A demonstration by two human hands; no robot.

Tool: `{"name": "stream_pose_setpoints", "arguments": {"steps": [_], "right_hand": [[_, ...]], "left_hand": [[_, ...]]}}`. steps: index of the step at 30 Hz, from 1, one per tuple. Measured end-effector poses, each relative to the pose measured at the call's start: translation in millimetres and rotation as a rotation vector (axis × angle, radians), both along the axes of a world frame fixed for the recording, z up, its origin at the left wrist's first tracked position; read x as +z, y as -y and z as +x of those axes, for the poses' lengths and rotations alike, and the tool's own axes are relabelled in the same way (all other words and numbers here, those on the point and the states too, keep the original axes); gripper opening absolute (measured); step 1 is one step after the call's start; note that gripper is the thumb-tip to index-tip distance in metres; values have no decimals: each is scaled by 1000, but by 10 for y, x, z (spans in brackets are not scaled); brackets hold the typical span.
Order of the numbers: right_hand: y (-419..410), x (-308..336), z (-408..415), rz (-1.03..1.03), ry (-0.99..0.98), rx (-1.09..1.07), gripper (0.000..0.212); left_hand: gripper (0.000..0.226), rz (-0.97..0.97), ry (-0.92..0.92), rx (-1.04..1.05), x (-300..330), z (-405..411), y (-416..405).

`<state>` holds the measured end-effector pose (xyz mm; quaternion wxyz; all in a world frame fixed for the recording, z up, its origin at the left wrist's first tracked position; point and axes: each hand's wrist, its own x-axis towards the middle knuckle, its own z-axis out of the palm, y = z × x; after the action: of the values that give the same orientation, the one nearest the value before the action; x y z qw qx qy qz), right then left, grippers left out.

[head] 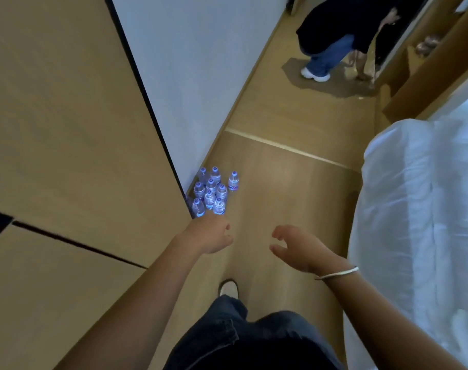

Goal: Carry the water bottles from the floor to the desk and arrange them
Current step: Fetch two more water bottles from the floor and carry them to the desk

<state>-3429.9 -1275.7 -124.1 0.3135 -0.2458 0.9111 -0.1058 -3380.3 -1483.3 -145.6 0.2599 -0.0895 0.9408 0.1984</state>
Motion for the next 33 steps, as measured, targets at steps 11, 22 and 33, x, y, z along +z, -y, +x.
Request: {"name": "stream_pose_setpoints", "arguments": {"steps": [11, 22, 33], "right_hand": [[512, -328, -1182, 100, 119, 142, 32], [882, -762, -2751, 114, 305, 344, 20], [1384, -2122, -3796, 162, 421, 320, 42]], "left_hand": [[27, 56, 117, 111, -398, -718, 445], [30, 186, 286, 384, -839, -1947, 344], [52, 226, 429, 713, -2277, -2530, 390]]}}
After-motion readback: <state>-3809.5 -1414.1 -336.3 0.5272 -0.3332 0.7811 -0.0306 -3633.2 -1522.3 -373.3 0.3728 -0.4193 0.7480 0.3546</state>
